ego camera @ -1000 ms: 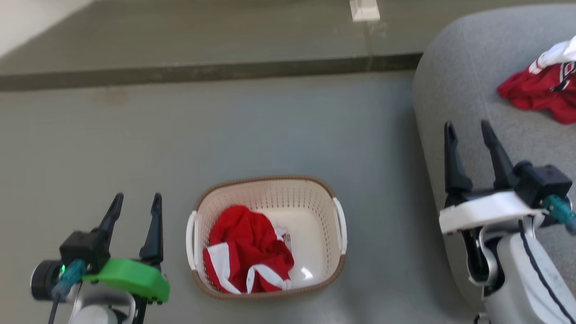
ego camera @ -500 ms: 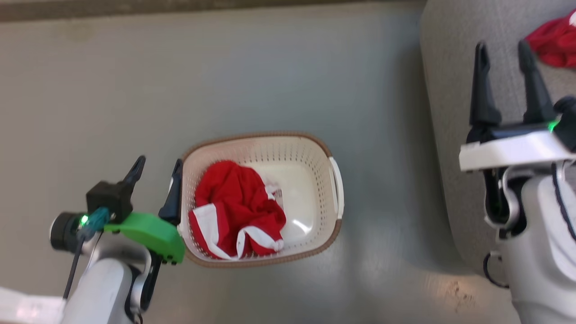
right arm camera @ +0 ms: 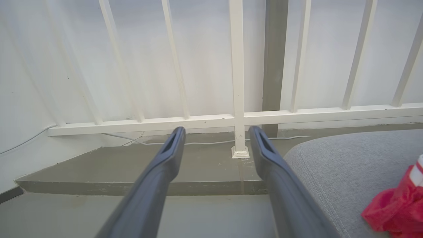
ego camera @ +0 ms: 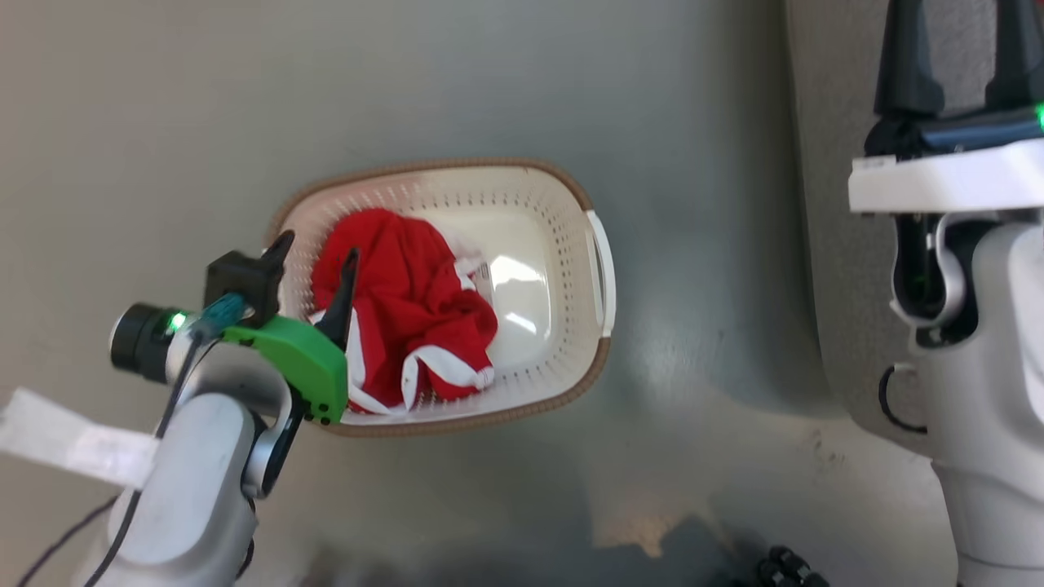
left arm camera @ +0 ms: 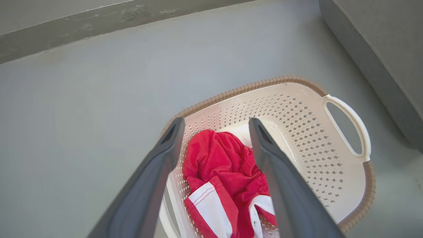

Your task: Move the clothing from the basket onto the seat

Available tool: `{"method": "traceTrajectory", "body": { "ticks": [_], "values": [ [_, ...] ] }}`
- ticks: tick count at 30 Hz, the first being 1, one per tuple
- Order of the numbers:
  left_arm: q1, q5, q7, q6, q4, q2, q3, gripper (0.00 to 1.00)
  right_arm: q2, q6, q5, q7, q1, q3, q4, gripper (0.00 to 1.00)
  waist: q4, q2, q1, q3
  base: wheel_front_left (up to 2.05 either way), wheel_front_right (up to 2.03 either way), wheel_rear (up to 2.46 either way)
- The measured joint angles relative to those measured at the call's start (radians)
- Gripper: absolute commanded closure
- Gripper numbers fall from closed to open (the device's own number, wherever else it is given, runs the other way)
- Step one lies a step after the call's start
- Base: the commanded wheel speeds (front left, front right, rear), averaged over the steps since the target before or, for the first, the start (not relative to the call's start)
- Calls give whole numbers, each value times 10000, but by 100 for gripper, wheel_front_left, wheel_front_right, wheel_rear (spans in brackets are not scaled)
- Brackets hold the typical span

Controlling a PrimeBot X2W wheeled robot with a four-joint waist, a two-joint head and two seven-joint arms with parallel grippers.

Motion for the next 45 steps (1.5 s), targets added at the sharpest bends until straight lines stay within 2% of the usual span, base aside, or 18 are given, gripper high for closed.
{"method": "traceTrajectory", "body": {
  "ticks": [11,19,29,45],
  "values": [
    [-1246,823,451,-851,1009,-65,-1074,0,-2,17,-58,-59,-1003,0,-42,0,-230,0,0,1525,0,0,0],
    [-1584,1080,742,-1116,1737,-88,-1898,0,65,167,-79,-159,-1551,199,244,0,-379,0,-1,2240,0,0,0],
    [-1889,1076,1045,-1231,2443,-102,-2439,0,215,267,-86,-318,-2148,349,504,0,-637,0,-1,2778,0,0,0],
    [-2452,936,1628,-1243,3354,263,-3434,0,341,345,-84,-443,-2657,500,786,0,-1152,0,-2,3358,0,0,0]
  ]
}}
